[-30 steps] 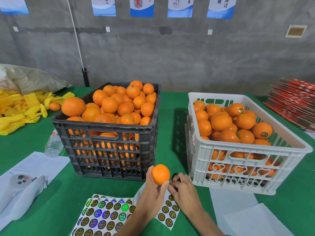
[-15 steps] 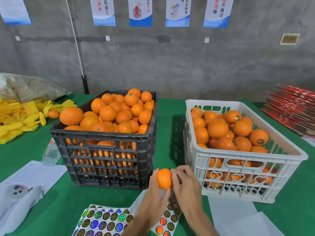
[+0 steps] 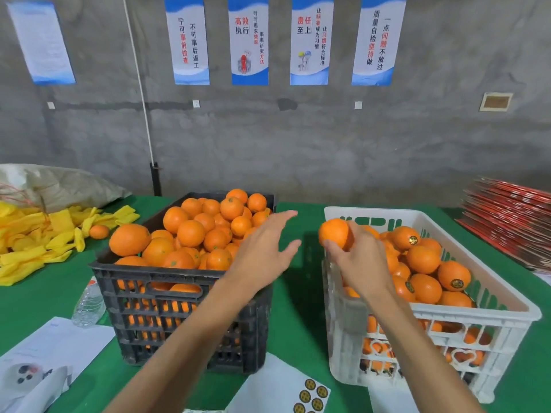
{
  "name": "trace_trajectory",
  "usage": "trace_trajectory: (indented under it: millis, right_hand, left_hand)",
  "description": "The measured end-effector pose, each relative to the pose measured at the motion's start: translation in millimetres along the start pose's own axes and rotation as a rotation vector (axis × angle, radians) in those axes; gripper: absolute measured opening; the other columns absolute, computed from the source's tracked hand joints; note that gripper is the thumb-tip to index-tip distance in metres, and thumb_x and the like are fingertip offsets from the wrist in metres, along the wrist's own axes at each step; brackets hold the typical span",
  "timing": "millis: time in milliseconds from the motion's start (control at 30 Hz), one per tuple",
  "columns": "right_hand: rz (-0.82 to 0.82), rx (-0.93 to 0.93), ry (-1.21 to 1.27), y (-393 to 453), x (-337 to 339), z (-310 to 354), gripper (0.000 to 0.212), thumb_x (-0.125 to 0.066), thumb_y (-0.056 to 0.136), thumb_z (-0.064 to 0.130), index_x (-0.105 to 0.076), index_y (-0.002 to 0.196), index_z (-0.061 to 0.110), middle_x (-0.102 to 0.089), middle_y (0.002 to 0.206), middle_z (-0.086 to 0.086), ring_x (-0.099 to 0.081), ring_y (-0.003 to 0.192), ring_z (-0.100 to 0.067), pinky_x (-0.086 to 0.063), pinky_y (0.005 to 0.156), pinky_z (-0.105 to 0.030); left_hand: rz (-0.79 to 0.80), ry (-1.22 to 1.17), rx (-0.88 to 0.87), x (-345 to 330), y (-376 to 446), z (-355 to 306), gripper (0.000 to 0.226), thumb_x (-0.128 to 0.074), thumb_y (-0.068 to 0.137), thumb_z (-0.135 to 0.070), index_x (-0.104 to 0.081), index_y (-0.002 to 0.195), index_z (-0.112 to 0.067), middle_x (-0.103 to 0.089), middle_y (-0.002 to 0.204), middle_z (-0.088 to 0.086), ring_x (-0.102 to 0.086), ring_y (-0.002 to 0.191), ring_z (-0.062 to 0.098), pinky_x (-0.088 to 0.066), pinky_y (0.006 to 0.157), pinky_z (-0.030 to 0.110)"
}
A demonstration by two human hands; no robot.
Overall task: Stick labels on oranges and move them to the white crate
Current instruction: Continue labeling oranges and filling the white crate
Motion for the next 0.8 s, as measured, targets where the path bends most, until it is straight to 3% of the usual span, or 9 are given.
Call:
trace_trajectory:
  millis: [67, 133, 200, 267, 433, 533, 600, 667, 800]
  right_hand:
    - [-0.026, -0.029, -0.117, 18, -1, -14, 0.046, -0.06, 0.099, 0.015, -0.047, 0.14, -0.002, -0.053, 0.14, -0.023, -0.051, 0.127, -0.04, -0.039, 0.101, -0.036]
    - [-0.007, -0.004, -0.164, 25, -3, -24, 0.049, -0.052, 0.102, 0.009, -0.04, 0.149, 0.001, -0.03, 0.161, -0.018, -0.039, 0.141, -0.036, -0.036, 0.109, -0.036]
    - [-0.017, 0.055, -0.174, 23, -8, -30, 0.048, -0.052, 0.102, 0.013, -0.045, 0.149, 0.005, -0.024, 0.166, -0.011, -0.045, 0.136, -0.03, -0.042, 0.104, -0.036]
    - [-0.02, 0.092, -0.143, 17, -17, -32, 0.042, -0.053, 0.103, 0.016, -0.052, 0.144, 0.009, -0.03, 0.164, -0.006, -0.049, 0.132, -0.025, -0.043, 0.103, -0.032]
    - [-0.012, 0.147, -0.095, 13, -27, -32, 0.036, -0.053, 0.103, 0.019, -0.06, 0.137, 0.008, -0.04, 0.158, -0.004, -0.044, 0.139, -0.021, -0.039, 0.111, -0.034]
    - [0.018, 0.206, 0.024, 8, -31, -19, 0.035, -0.055, 0.102, 0.013, -0.062, 0.135, 0.004, -0.05, 0.15, -0.008, -0.05, 0.136, -0.024, -0.046, 0.11, -0.044]
    - [0.049, 0.308, 0.106, 0, -37, -1, 0.034, -0.057, 0.102, 0.009, -0.063, 0.134, 0.004, -0.057, 0.144, -0.009, -0.054, 0.132, -0.022, -0.047, 0.109, -0.044]
    - [0.071, 0.384, 0.159, -11, -45, 19, 0.035, -0.057, 0.103, 0.013, -0.061, 0.137, 0.006, -0.059, 0.143, -0.007, -0.054, 0.131, -0.017, -0.046, 0.11, -0.04]
    - [-0.001, 0.321, 0.245, -47, -60, 37, 0.041, -0.049, 0.107, 0.023, -0.051, 0.146, 0.013, -0.054, 0.148, 0.0, -0.047, 0.136, -0.007, -0.035, 0.114, -0.019]
  left_hand:
    - [-0.034, 0.185, 0.113, 24, 23, 33, 0.055, -0.066, 0.096, -0.033, -0.048, 0.146, -0.019, -0.053, 0.146, 0.007, -0.05, 0.134, 0.027, -0.046, 0.104, 0.044]
    - [0.02, 0.446, 0.348, 41, 36, 74, 0.062, -0.065, 0.095, -0.036, -0.042, 0.15, -0.019, -0.045, 0.15, 0.015, -0.042, 0.137, 0.036, -0.042, 0.106, 0.051]
    - [0.108, 0.608, 0.604, 56, 39, 116, 0.067, -0.064, 0.095, -0.037, -0.033, 0.153, -0.025, -0.032, 0.155, 0.017, -0.031, 0.142, 0.042, -0.038, 0.109, 0.059]
    - [0.178, 0.618, 0.713, 65, 38, 148, 0.066, -0.065, 0.094, -0.032, -0.034, 0.151, -0.026, -0.027, 0.154, 0.018, -0.027, 0.141, 0.047, -0.035, 0.111, 0.058]
    - [0.127, 0.556, 0.627, 69, 42, 166, 0.049, -0.074, 0.087, -0.022, -0.055, 0.132, -0.016, -0.046, 0.137, 0.019, -0.041, 0.126, 0.045, -0.038, 0.106, 0.052]
    - [-0.117, 0.386, 0.41, 72, 41, 135, 0.056, -0.08, 0.083, -0.026, -0.059, 0.135, -0.016, -0.054, 0.133, 0.019, -0.047, 0.127, 0.039, -0.038, 0.108, 0.049]
    - [-0.237, 0.198, 0.256, 69, 38, 95, 0.059, -0.084, 0.08, -0.029, -0.061, 0.134, -0.018, -0.059, 0.131, 0.011, -0.051, 0.125, 0.029, -0.039, 0.107, 0.039]
    - [-0.261, 0.049, 0.139, 59, 29, 54, 0.061, -0.086, 0.078, -0.028, -0.062, 0.132, -0.017, -0.061, 0.129, 0.005, -0.054, 0.122, 0.021, -0.039, 0.105, 0.028]
    - [-0.255, -0.046, -0.001, 15, -15, 1, 0.067, -0.082, 0.083, -0.025, -0.052, 0.142, -0.01, -0.056, 0.142, 0.005, -0.049, 0.132, 0.018, -0.039, 0.111, 0.027]
Point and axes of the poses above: each hand's wrist, its own y-axis towards the middle knuckle, its own x-axis out of the back of the hand, z = x × y, the point moved 2 cm from there along y, towards the middle knuckle
